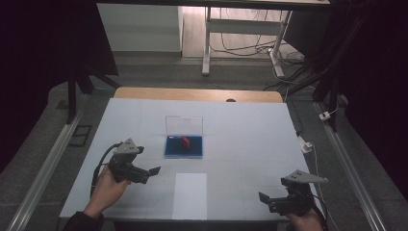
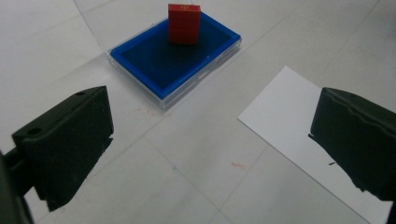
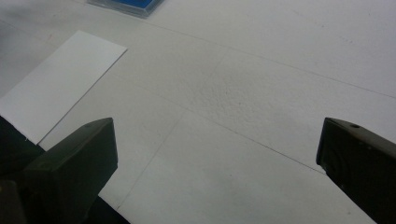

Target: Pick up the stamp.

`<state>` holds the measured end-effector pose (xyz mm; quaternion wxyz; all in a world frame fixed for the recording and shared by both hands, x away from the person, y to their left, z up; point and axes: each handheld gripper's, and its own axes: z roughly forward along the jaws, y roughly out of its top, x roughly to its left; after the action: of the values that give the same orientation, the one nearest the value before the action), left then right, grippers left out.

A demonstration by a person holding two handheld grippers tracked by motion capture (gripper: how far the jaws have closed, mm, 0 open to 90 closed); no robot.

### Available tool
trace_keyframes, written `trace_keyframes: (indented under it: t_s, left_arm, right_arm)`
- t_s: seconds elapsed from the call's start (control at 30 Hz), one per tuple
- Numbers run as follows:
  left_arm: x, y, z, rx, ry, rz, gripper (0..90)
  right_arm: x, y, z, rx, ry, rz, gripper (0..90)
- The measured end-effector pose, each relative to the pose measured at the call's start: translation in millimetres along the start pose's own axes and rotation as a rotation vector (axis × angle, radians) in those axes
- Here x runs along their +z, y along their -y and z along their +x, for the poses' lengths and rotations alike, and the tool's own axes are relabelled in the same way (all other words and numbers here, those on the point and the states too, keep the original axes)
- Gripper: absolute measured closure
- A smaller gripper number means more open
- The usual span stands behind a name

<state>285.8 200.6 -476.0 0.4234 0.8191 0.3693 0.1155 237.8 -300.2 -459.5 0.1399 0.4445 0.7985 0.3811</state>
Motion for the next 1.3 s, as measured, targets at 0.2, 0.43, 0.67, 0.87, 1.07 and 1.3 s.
trace_keyframes:
  t_s: [0.2, 0.43, 0.67, 0.87, 1.07, 1.3]
  left_arm:
    - [17.0, -14.6, 0.4, 0.013, -0.007, 0.018, 0.0]
    - [36.3, -30.5, 0.1, 0.044, -0.036, 0.041, 0.0]
    - [57.7, -43.8, 1.3, 0.054, -0.035, 0.053, 0.0]
    - [73.2, -52.5, 3.3, 0.075, -0.034, 0.073, 0.0]
    - [89.5, -57.8, 7.4, 0.080, -0.036, 0.085, 0.0]
    - [112.5, -63.6, 13.4, 0.075, -0.028, 0.110, 0.0]
  right_arm:
    - [0.3, -0.1, 0.2, -0.002, -0.001, 0.000, 0.0]
    - [0.4, 0.0, 0.4, -0.007, -0.002, 0.000, 0.0]
    - [0.7, -0.1, 0.3, -0.005, -0.004, 0.002, 0.0]
    - [0.6, -0.1, 0.3, -0.008, -0.004, 0.002, 0.0]
    - [0.6, 0.0, 0.2, -0.008, -0.006, 0.003, 0.0]
    - [0.8, -0.1, 0.6, -0.009, -0.003, 0.006, 0.0]
